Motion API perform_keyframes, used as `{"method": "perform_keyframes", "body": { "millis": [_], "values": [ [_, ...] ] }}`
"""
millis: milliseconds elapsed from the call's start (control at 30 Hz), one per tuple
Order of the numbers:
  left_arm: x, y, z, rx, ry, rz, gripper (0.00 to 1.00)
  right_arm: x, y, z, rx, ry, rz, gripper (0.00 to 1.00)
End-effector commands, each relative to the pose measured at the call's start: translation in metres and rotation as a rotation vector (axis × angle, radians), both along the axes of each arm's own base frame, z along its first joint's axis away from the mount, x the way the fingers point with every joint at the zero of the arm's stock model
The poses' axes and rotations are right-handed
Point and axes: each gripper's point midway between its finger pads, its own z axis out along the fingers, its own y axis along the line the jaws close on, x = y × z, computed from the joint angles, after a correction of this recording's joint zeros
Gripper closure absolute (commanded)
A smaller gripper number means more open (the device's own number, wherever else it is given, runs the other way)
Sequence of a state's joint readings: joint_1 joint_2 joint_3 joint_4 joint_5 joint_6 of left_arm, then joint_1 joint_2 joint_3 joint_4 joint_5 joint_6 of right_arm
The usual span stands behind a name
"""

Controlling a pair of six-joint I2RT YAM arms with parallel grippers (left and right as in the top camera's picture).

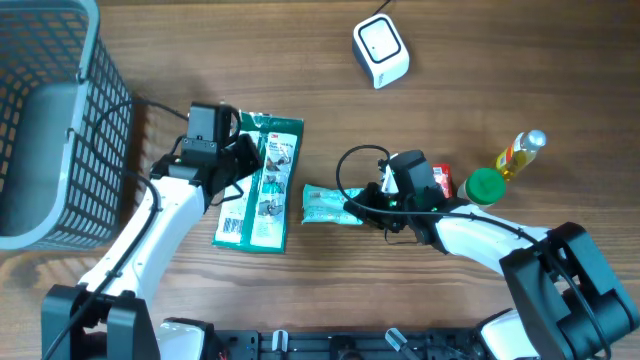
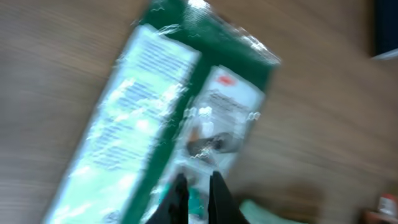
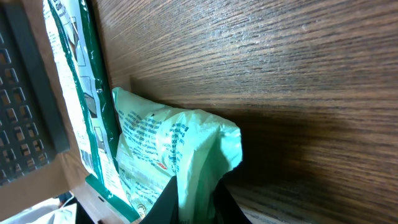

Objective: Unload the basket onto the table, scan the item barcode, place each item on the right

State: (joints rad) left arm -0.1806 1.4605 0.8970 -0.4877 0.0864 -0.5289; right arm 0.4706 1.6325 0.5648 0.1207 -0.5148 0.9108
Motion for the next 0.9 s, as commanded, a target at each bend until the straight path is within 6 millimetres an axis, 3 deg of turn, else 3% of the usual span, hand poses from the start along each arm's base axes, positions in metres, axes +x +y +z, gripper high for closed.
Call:
{"method": "perform_keyframes", "body": {
  "millis": [0,133,167,200,233,267,867],
  "values": [
    [0.002,0.027,0.000,0.135,-0.007,0.053,0.94,0.000,-0.005,-0.008,-0.038,-0.008,-0.002,0.96],
    [0.002,0.036,0.000,0.177,-0.010,0.076,0.80,0.000,-0.005,-0.008,-0.044,-0.029,0.019,0.96],
    [0.002,0.038,0.000,0.191,-0.011,0.083,0.70,0.000,-0.005,-0.008,-0.044,-0.030,0.020,0.96],
    [0.001,0.039,-0.001,0.194,-0.008,0.085,0.59,0.000,-0.005,-0.008,-0.045,-0.033,0.024,0.96],
    [0.000,0.039,-0.001,0.193,-0.001,0.084,0.08,0.000,-0.005,-0.008,-0.047,-0.038,0.029,0.96],
    [-0.001,0.038,-0.002,0.194,0.004,0.081,0.00,0.000,-0.005,-0.008,-0.049,-0.044,0.036,0.96],
    [-0.002,0.038,-0.002,0.194,0.004,0.080,0.00,-0.002,-0.003,-0.007,-0.043,-0.054,0.062,0.96]
  ]
}}
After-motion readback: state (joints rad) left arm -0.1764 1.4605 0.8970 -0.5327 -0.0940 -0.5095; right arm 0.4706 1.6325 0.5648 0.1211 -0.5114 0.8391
